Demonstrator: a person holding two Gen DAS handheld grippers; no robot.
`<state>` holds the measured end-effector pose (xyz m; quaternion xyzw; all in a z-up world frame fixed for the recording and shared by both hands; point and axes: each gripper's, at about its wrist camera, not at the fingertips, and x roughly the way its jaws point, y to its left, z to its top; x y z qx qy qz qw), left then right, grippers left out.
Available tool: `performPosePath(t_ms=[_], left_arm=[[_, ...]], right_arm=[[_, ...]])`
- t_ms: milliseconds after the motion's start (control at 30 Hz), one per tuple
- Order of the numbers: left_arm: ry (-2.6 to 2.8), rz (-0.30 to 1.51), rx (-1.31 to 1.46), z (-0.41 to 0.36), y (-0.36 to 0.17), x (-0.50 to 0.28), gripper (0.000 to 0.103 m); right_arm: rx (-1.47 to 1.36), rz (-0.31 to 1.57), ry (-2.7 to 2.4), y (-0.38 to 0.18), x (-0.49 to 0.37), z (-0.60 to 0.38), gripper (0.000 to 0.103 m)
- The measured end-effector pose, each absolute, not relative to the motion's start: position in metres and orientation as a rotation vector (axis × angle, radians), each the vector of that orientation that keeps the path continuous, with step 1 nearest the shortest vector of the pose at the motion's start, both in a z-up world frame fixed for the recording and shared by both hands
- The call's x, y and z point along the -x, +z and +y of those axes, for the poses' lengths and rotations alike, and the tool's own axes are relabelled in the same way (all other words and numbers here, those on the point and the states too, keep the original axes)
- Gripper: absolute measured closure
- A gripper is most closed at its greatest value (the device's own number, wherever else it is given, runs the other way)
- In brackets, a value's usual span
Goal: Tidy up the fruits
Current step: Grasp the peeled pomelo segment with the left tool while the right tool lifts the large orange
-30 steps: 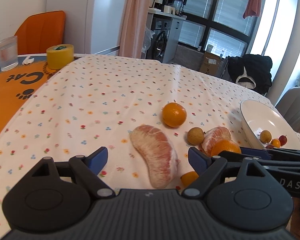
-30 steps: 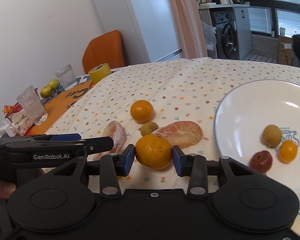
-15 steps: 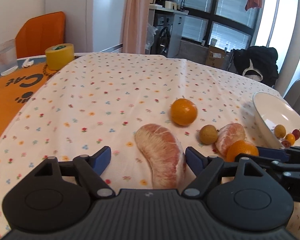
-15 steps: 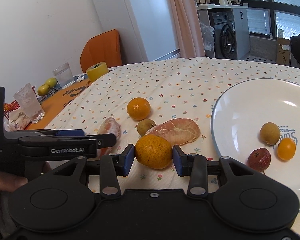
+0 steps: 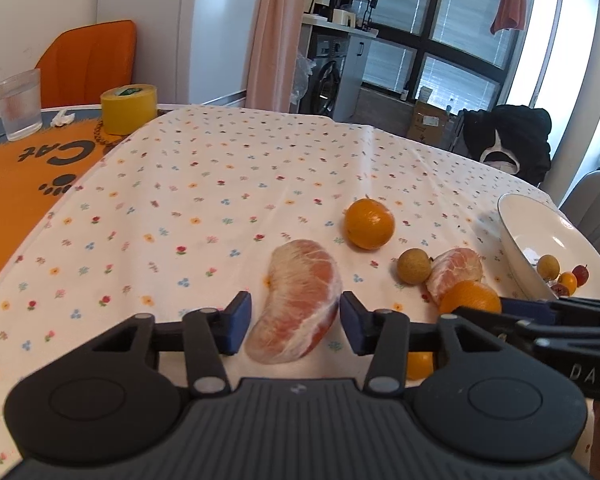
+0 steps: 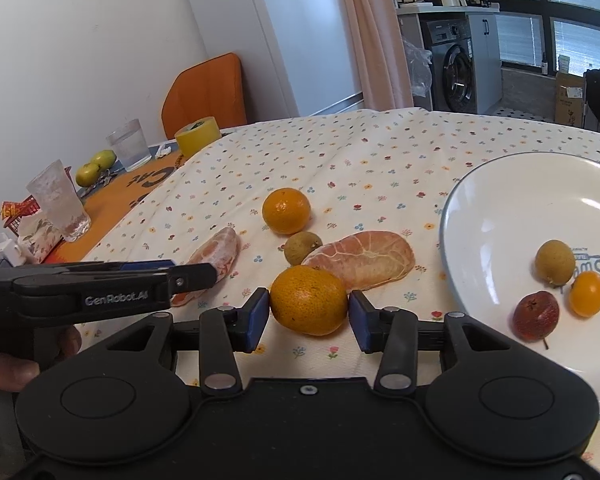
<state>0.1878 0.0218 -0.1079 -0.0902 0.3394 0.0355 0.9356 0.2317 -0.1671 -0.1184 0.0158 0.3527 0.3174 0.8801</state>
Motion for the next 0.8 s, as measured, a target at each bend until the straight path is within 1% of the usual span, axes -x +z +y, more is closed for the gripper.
performPosePath(t_ms=[467,600,800], left_arm=[[0.075,0.7,0.098,0.01,-0.111,-0.209,0.057],[0.083,0.707,0.093,0.011,-0.111,-0.21,0.063],[0.063,0.707,0.14,0.019,-0.109,-0.202,0.065]], right_arm=[[-0.042,0.747,0.671,-0.122,-0.235,-0.167,0.06],[-0.043,0.746,0.671,-0.122,-0.235,-0.168,0.062],[-0.041,0.741,0.671,-0.12,-0.231,-0.171,0.062]])
